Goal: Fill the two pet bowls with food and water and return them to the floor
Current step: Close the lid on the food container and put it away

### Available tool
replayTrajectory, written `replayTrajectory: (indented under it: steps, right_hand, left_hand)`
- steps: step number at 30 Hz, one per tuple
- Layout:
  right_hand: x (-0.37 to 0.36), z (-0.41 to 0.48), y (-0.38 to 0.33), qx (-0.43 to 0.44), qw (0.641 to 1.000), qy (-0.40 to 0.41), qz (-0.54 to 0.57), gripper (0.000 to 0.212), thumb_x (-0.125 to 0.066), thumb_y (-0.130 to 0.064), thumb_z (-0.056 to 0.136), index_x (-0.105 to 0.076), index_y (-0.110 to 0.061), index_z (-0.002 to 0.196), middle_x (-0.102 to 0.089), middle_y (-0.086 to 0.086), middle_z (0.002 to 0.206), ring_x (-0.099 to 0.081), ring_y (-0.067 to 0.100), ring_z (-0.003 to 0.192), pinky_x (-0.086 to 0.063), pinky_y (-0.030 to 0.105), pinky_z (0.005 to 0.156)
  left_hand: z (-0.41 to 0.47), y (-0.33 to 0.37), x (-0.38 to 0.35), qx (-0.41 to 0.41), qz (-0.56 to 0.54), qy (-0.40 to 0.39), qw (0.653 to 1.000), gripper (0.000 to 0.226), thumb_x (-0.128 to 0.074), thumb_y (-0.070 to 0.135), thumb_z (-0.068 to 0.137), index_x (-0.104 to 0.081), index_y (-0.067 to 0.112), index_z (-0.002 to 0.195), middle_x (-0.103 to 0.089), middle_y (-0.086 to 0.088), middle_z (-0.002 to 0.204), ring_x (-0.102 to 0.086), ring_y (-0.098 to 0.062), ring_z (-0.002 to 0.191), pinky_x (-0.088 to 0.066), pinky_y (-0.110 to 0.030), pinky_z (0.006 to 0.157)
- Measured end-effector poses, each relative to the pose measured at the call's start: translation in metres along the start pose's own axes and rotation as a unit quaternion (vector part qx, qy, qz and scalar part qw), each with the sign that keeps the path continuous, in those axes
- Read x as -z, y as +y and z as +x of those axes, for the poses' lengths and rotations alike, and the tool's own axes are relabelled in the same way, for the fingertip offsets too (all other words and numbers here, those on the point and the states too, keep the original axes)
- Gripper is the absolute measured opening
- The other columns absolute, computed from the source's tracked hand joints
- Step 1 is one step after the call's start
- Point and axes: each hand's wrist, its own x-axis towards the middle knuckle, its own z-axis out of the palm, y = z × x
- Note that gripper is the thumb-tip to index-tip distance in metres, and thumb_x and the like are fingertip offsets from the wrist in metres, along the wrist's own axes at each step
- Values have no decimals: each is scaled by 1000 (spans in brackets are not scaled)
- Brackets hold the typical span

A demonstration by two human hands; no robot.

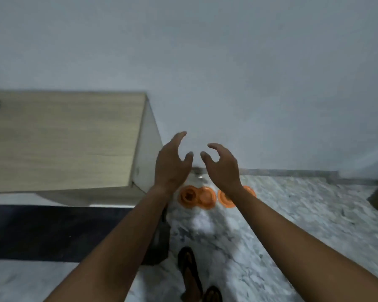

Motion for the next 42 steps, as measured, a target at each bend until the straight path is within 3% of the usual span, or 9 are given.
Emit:
replayTrajectory:
  steps: [4,7,13,17,21,25,31,35,42]
  right_hand:
    - [-39,-39,-101,63,997,-41,16,41,-64,-39,98,-64,-21,135,-62,-2,142,-53,18,136,-41,36,113]
    - [-73,-63,-171,97,993,-64,19,39,-63,-41,99,-65,-23,134,-61,-2,144,-53,18,135,-41,35,110]
    - [-198,-118,-295,158,983,-87,25,35,-64,-40,97,-70,-22,127,-66,-1,137,-57,21,130,-45,37,107]
    - [-310,-164,-359,144,982,-104,61,31,-65,-38,97,-70,-24,124,-67,-1,137,-57,22,130,-46,39,108]
    - [-410,-204,-408,129,980,-138,60,30,-68,-35,96,-71,-22,123,-68,-1,133,-59,22,126,-44,35,105]
    - [-471,-204,-438,120,981,-148,46,25,-70,-36,93,-74,-25,116,-71,-4,126,-62,19,122,-47,35,103]
    - [-573,-167,-485,105,976,-190,17,28,-70,-35,94,-73,-21,118,-71,-1,118,-65,18,113,-51,37,99]
    - [-643,-157,-505,71,970,-234,-10,32,-70,-34,95,-72,-19,123,-71,3,119,-64,21,111,-49,33,94]
    - [-748,-148,-532,8,971,-238,-32,12,-73,-40,91,-69,-28,92,-68,-6,85,-65,19,88,-43,25,77]
  left_hand:
    - [-36,-18,113,-2,11,87,996,53,-68,18,85,-56,15,136,-62,-2,134,-61,-20,120,-44,-20,101]
    - [-62,-45,195,58,-7,119,991,47,-67,21,89,-57,23,135,-61,-1,134,-59,-9,115,-30,7,84]
    - [-104,-133,374,64,66,163,982,41,-66,34,89,-61,28,130,-63,5,132,-57,-15,124,-45,-28,102]
    - [-127,-206,497,76,100,162,979,37,-67,34,88,-66,25,124,-64,4,132,-57,-15,125,-45,-28,102]
    - [-132,-275,588,122,100,148,976,37,-67,36,87,-66,29,123,-67,5,126,-68,-16,102,-49,-26,92]
    - [-111,-322,632,135,91,131,978,37,-67,39,85,-67,30,122,-67,6,127,-63,-16,112,-49,-28,93]
    - [-75,-409,692,201,66,118,970,37,-70,39,85,-67,30,121,-72,-1,114,-68,-18,97,-52,-28,88]
    - [-62,-459,735,223,79,98,967,37,-72,34,84,-70,23,119,-70,0,120,-63,-20,114,-44,-25,93]
    - [-6,-559,801,251,98,69,961,38,-72,30,84,-68,22,121,-64,-2,131,-59,-22,120,-42,-27,98]
